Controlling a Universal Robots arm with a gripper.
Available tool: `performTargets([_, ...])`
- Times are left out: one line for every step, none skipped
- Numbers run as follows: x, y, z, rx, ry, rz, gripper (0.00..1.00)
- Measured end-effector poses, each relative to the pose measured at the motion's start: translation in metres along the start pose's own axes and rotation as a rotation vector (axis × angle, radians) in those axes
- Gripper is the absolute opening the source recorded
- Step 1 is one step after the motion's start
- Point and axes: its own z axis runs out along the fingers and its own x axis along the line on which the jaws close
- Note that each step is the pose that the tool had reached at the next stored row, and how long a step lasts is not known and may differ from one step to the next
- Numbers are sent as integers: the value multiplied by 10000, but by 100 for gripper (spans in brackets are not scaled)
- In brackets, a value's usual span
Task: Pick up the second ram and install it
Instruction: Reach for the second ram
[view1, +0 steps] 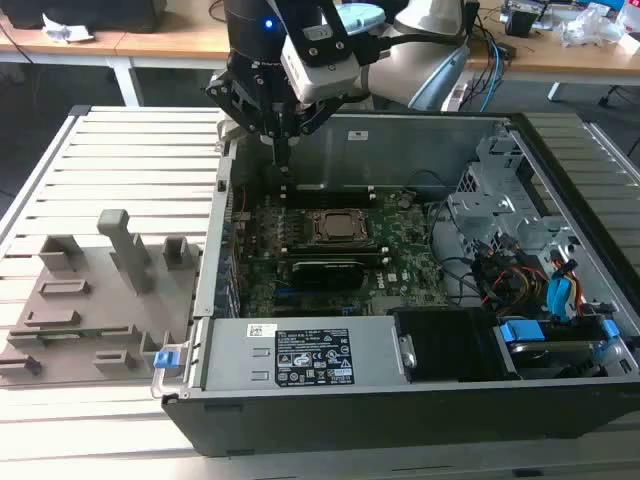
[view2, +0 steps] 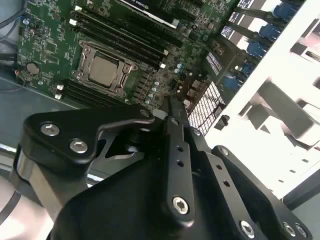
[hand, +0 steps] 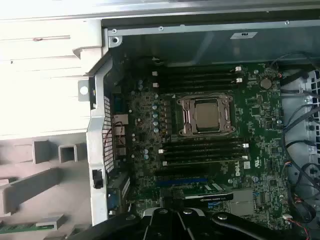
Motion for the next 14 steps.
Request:
performTargets([20, -2, -1, 0, 0, 1, 11])
performTargets([74, -5, -2, 0, 1, 1, 11])
performTargets([136, -10, -4, 0, 0, 0, 11])
performTargets([184, -14, -5, 0, 0, 0, 11])
performTargets([210, -16, -6, 0, -1, 1, 11])
performTargets([246, -18, -6, -1, -1, 1, 11])
performTargets([315, -23, -9, 0, 0, 0, 11])
performTargets([359, -27, -10, 0, 0, 1, 11])
performTargets([380, -28, -10, 0, 0, 1, 11])
performTargets([408, -30, -11, 0, 0, 0, 11])
performTargets([435, -32, -12, 0, 0, 0, 11])
performTargets([471, -35, -13, 0, 0, 0, 11])
performTargets([521, -39, -14, 0, 0, 0, 11])
performTargets([539, -40, -14, 0, 0, 1, 11])
